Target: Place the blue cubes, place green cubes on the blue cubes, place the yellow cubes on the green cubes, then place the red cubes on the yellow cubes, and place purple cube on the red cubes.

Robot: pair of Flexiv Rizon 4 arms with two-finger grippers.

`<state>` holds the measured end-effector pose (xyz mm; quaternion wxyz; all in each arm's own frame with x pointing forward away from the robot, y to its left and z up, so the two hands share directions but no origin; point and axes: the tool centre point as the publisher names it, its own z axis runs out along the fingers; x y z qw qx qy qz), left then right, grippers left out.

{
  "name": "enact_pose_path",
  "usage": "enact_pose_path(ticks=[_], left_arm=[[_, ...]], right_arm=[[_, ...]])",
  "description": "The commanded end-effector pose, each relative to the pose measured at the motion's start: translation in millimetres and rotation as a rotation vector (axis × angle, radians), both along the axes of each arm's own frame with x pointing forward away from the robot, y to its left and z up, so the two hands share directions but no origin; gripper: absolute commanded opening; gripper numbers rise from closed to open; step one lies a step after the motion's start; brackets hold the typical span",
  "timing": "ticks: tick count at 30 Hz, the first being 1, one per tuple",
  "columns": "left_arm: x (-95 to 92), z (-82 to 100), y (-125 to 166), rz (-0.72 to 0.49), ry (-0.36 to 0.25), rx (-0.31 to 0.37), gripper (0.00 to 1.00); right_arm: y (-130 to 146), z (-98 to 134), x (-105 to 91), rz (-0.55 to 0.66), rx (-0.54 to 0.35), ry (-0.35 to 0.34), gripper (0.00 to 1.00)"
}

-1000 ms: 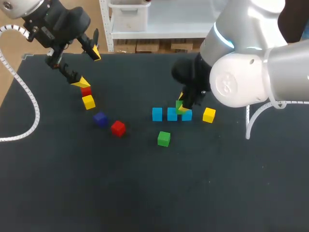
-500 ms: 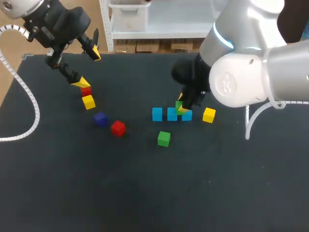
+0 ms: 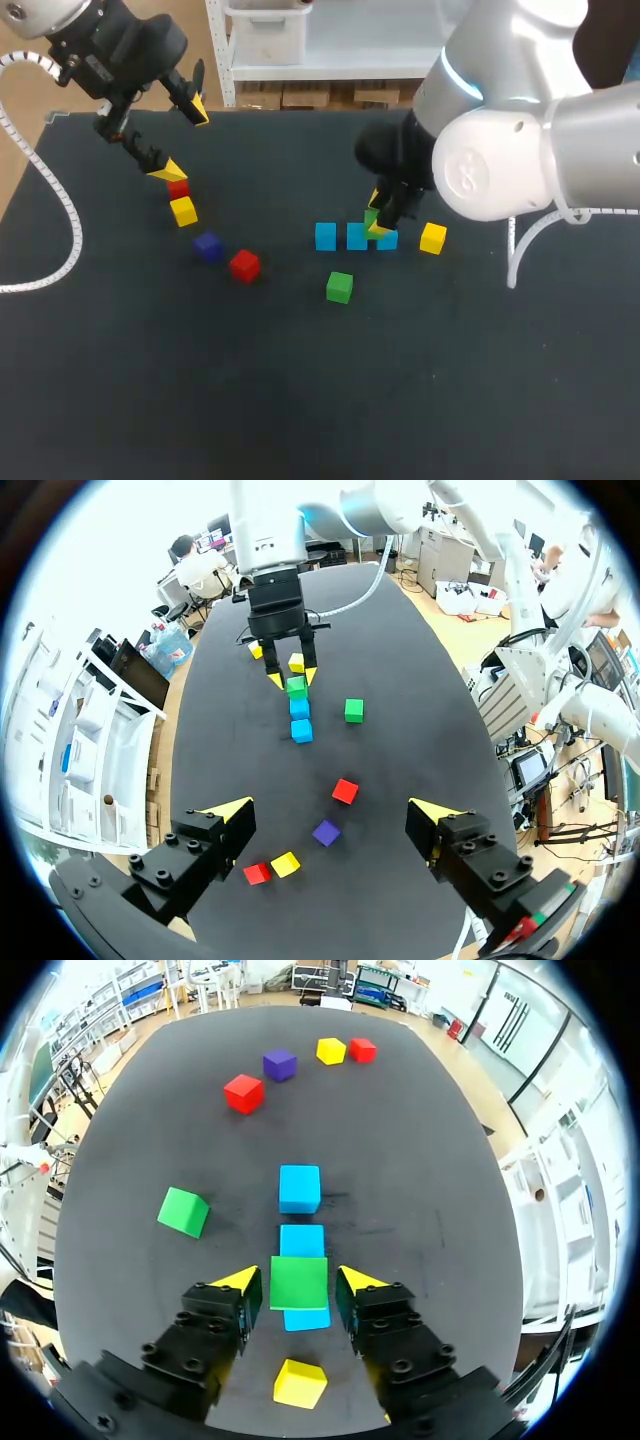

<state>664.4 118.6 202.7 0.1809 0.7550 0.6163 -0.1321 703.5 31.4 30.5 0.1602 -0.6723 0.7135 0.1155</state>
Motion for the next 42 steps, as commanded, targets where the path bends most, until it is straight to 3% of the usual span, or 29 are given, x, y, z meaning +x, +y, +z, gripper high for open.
enact_pose_path(ticks=[1,8,18,36,38,42], left_arm=[[0.0,-0.4,1.1,-0.003,-0.002,-0.002,1.00],[0.0,-0.4,1.1,-0.003,-0.002,-0.002,1.00],[0.0,-0.4,1.1,-0.003,-0.002,-0.002,1.00],[0.0,-0.4,1.1,-0.003,-0.002,-0.002,1.00],[0.0,-0.4,1.1,-0.003,-0.002,-0.002,1.00],[0.0,-0.4,1.1,-0.003,-0.002,-0.002,1.00]], right_arm=[[-0.9,-0.3,2.1,0.002,0.003,0.004,0.52],[-2.2,-1.9,3.5,0.005,0.000,0.006,0.62],[-3.6,-3.9,8.2,0.010,-0.007,0.003,0.57],[-3.0,-3.2,13.2,0.020,-0.005,-0.004,0.58],[-3.4,-2.6,12.3,0.022,-0.004,-0.003,0.61],[-5.1,2.9,8.1,0.020,0.007,0.001,0.90]])
